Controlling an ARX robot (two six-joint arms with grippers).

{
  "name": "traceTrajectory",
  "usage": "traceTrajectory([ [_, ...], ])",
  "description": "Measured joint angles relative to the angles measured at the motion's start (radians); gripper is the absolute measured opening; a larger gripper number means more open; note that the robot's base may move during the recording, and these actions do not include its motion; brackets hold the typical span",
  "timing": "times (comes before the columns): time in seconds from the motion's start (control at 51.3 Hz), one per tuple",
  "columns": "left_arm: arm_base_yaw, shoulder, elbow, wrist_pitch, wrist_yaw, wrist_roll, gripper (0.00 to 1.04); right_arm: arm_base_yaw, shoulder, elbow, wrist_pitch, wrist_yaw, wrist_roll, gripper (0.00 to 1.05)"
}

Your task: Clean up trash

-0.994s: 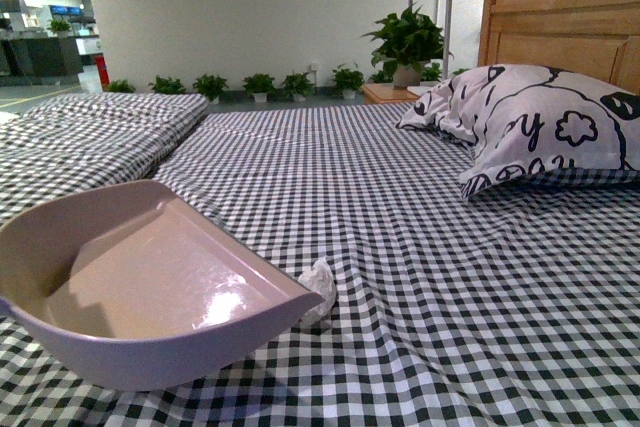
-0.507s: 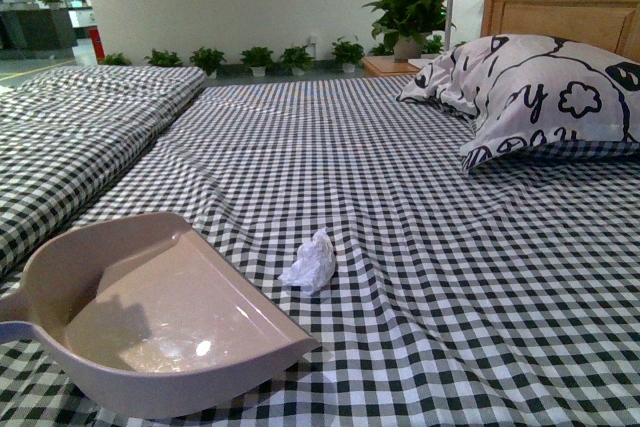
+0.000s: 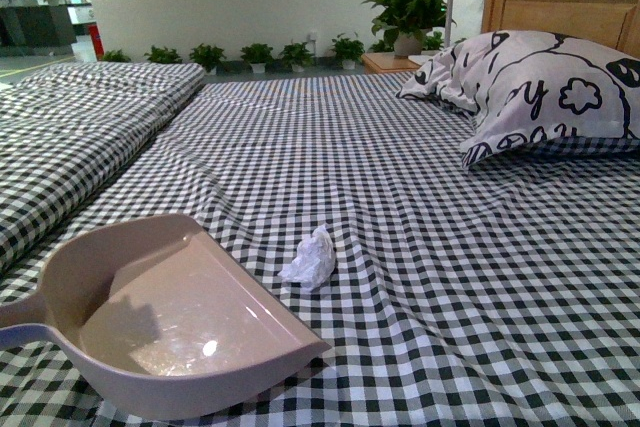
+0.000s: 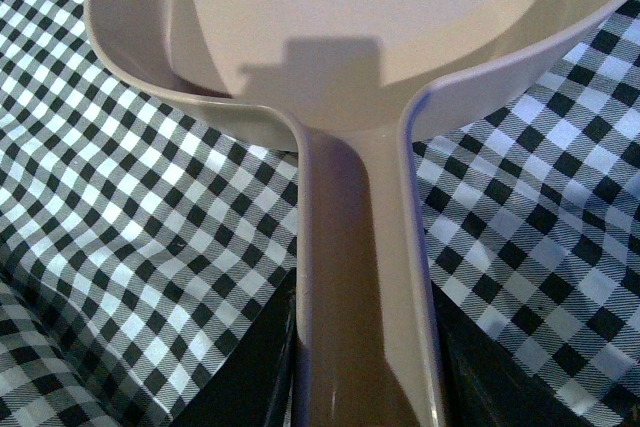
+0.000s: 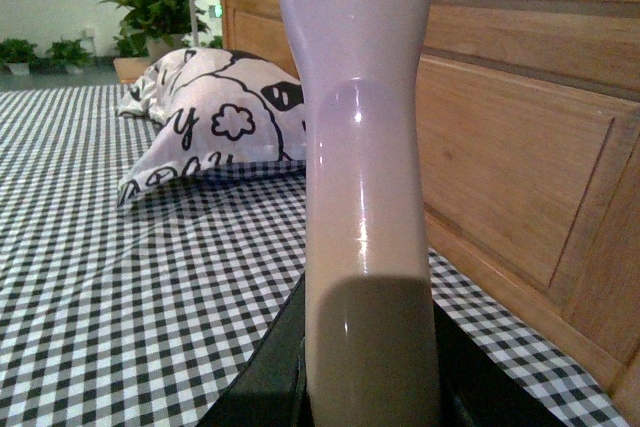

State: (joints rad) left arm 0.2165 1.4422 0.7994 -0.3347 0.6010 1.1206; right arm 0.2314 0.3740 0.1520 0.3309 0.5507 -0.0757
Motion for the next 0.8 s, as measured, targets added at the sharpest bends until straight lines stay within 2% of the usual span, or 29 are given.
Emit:
traceTrajectory([
  [0.39,-0.018,0.021,-0.039,0.035,-0.022,0.022,0.28,0.000,0.000,0.000,0.000,0.000,0.000,0.19],
  [0.799,-0.019,0.024,-0.047,0.001,-0.037,0.035,0.28,0.000,0.000,0.000,0.000,0.000,0.000,0.19],
])
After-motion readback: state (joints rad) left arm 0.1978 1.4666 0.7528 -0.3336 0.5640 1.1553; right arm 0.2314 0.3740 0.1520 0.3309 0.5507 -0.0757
